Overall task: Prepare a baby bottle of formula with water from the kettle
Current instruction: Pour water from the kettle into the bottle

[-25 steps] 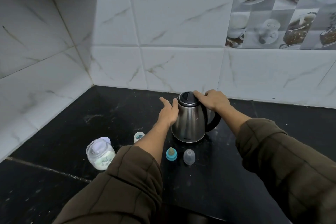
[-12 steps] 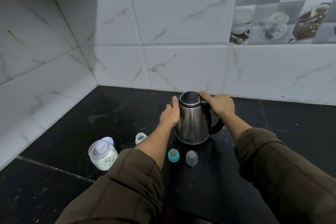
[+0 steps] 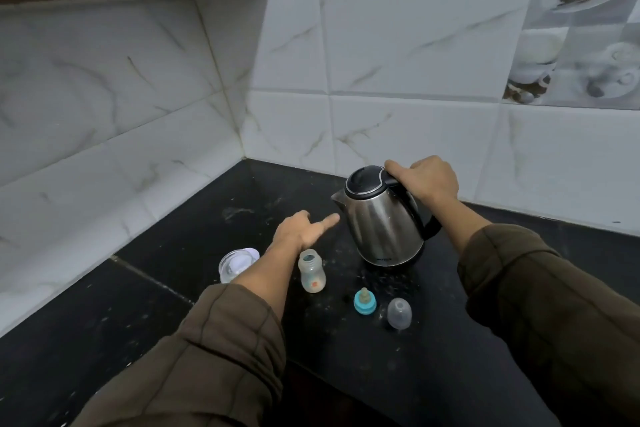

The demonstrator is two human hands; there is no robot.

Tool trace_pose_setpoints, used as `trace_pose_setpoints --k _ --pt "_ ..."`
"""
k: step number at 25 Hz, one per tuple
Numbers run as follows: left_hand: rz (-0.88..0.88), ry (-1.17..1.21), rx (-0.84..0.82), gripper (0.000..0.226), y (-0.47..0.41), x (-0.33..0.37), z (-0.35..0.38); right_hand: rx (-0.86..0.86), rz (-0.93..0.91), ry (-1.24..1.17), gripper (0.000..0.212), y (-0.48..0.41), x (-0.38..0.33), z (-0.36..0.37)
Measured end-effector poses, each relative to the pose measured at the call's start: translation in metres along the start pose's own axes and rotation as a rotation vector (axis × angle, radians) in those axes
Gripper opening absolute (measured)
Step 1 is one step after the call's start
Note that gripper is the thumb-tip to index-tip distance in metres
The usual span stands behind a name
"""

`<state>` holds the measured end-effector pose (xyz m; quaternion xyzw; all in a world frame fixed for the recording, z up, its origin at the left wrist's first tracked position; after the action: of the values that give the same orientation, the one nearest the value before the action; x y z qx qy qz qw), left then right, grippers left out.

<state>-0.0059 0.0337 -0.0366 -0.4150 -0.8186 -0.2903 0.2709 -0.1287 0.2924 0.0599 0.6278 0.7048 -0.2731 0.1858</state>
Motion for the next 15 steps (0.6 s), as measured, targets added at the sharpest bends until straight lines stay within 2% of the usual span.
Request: trace_pose_setpoints --k 7,15 --pt "-0.058 -0.021 -0.107 0.099 0.007 -0.061 0.0 -0.071 -0.12 0.074 0.06 0.005 -0.056 0.021" --pt "-0.022 -0.086 -0.028 0.061 0.005 -0.073 0.024 -0.079 -0.216 0.206 0.055 0.01 -0.082 0.03"
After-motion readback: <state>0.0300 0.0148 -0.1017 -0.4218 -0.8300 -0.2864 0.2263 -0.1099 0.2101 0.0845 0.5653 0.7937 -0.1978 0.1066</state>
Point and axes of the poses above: each hand's wrist, its own y-axis away from the middle knuckle, its own z-axis out of the palm, x = y × z, the point moved 7 cm from there along -y, towards the middle knuckle, and after that the axes turned 10 degrees about y, right-handed, at the moved point
